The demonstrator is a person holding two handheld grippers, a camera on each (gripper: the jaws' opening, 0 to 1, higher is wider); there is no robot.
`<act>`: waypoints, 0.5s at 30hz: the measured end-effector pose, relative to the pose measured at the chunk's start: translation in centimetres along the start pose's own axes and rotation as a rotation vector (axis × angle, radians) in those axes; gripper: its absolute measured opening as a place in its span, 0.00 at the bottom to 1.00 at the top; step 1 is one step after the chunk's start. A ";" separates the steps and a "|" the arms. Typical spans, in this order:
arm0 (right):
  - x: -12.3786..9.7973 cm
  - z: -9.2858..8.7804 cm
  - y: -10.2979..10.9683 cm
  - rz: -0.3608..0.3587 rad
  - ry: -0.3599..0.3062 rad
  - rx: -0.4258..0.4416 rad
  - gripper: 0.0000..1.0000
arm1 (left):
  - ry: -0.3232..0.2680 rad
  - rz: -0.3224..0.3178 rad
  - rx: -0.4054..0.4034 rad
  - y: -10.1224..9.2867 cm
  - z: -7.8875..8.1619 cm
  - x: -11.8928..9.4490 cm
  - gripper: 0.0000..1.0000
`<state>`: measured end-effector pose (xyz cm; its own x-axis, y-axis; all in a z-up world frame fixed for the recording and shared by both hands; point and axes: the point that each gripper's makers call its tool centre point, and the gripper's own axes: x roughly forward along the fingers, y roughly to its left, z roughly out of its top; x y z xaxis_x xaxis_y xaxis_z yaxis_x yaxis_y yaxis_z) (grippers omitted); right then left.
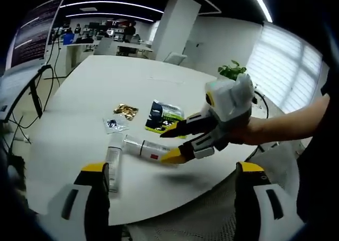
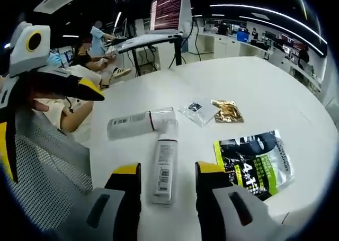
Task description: Arrange the skincare products in the storage area until every visible bottle or jar stands upright without overlapping.
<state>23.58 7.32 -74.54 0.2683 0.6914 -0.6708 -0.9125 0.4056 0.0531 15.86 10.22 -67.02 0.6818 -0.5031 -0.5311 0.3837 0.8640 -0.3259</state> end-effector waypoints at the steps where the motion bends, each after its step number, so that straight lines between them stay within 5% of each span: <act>1: 0.2 0.1 0.2 -0.002 0.005 -0.003 0.33 | 0.000 0.000 0.002 0.0 0.1 0.0 0.92; 15: 1.4 -0.6 0.2 -0.024 0.044 -0.035 0.21 | 0.012 -0.003 0.022 -0.1 0.2 -0.2 0.92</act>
<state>23.63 8.04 -75.92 0.2773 0.6543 -0.7035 -0.9163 0.4002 0.0111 15.85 10.22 -66.75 0.6733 -0.5055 -0.5395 0.3991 0.8628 -0.3103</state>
